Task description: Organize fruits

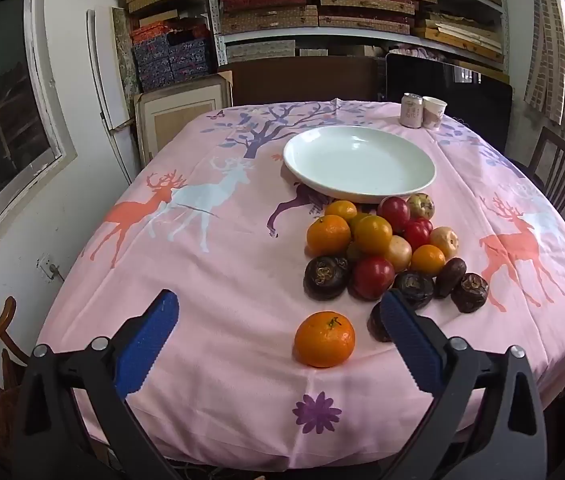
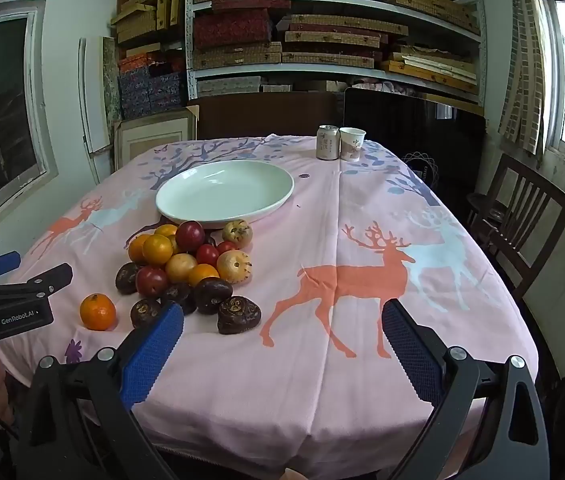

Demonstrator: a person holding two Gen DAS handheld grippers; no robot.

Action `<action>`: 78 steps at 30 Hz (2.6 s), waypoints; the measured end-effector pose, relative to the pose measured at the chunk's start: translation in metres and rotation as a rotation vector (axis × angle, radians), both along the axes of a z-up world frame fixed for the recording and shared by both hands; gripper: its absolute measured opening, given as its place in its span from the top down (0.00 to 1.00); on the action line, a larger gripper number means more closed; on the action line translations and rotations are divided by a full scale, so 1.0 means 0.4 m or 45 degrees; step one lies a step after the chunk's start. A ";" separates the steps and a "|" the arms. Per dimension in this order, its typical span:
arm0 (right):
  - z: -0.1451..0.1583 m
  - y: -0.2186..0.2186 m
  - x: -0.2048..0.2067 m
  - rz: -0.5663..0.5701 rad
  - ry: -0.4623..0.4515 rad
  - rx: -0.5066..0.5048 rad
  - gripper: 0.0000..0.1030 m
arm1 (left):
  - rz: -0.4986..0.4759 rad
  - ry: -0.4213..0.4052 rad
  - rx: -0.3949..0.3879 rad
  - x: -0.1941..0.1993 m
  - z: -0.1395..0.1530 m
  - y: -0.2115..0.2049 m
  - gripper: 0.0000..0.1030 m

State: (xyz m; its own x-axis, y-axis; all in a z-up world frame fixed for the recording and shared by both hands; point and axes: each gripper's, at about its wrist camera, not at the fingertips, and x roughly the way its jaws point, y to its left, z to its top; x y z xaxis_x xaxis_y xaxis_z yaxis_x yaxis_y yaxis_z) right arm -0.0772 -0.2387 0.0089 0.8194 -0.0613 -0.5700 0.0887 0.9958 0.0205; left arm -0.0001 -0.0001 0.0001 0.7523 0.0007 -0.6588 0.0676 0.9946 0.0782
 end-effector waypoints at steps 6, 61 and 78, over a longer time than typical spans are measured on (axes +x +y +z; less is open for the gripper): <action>-0.001 -0.003 -0.002 0.000 0.007 0.003 0.03 | 0.002 -0.025 0.053 -0.005 -0.007 -0.016 0.04; -0.026 0.006 0.001 0.019 0.044 0.029 0.03 | -0.005 -0.025 0.076 -0.014 -0.005 -0.017 0.04; -0.034 0.005 0.001 0.019 0.051 0.031 0.03 | -0.007 -0.009 0.074 -0.011 -0.025 -0.022 0.04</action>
State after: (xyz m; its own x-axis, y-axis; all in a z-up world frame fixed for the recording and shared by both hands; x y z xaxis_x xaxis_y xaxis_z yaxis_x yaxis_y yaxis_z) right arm -0.0769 -0.2367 -0.0046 0.7964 -0.0349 -0.6037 0.0749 0.9963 0.0412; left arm -0.0046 -0.0089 -0.0097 0.7570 0.0343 -0.6525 0.0727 0.9880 0.1362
